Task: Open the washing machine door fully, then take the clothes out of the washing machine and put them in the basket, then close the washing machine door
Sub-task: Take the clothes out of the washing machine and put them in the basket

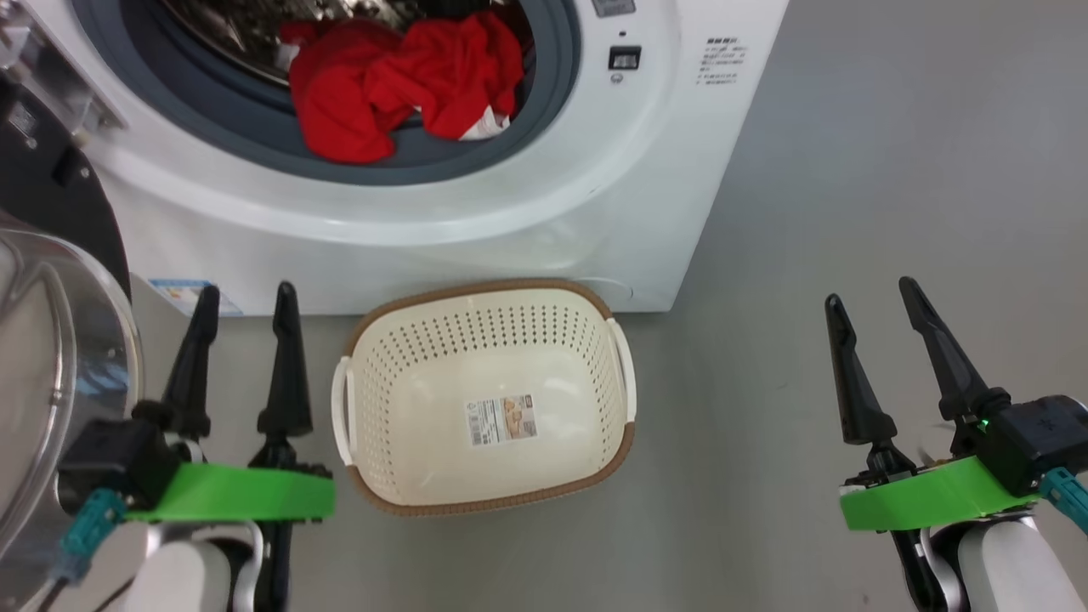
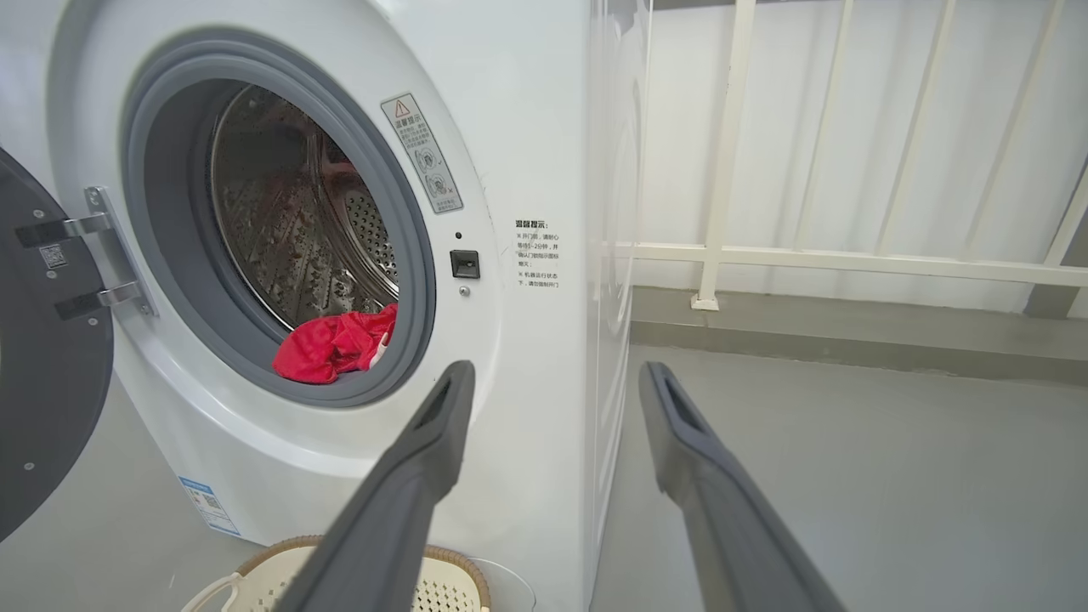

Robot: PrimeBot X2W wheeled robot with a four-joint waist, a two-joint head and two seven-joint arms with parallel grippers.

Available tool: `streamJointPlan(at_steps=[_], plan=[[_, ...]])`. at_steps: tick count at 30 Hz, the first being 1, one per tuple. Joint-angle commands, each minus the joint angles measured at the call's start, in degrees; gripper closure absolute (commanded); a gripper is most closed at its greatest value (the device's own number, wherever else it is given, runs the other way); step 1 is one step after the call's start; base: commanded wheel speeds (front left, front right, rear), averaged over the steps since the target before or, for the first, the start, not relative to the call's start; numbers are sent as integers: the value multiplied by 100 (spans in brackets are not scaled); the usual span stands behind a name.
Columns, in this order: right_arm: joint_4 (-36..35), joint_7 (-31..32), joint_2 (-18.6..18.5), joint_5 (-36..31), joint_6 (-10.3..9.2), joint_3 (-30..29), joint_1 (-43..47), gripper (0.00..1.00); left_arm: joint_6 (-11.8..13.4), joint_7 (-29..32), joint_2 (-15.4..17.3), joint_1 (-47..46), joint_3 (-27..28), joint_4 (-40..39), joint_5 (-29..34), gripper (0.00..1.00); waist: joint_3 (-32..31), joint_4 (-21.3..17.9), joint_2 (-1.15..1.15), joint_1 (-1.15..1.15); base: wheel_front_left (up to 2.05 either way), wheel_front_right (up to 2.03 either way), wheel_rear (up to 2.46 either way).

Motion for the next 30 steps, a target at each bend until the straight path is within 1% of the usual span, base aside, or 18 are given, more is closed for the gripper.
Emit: streamJointPlan(at_steps=[1, 8, 19, 26, 30], plan=[[-183, -37, -17, -36, 36, 131, -176, 0, -20, -71, 83, -272, 198, -64, -10, 0, 286, 70, 0, 0, 0, 0, 0], [-259, -37, -17, -60, 36, 130, -373, 0, -52, -96, 111, -1034, 218, 385, 31, 0, 720, 48, 0, 0, 0, 0, 0], [-332, -37, -17, -31, 36, 139, -636, 0, -129, -107, 305, -2267, 339, 1149, -18, 0, 1359, -118, 0, 0, 0, 0, 0], [-388, -37, -17, -37, 36, 141, -789, 0, -209, -111, 410, -3115, 335, 1790, -26, 0, 1732, -215, 0, 0, 0, 0, 0], [-402, -37, -17, -51, 36, 126, -844, 0, -251, -114, 411, -3578, 283, 2142, 26, 0, 1893, -237, 0, 0, 0, 0, 0]])
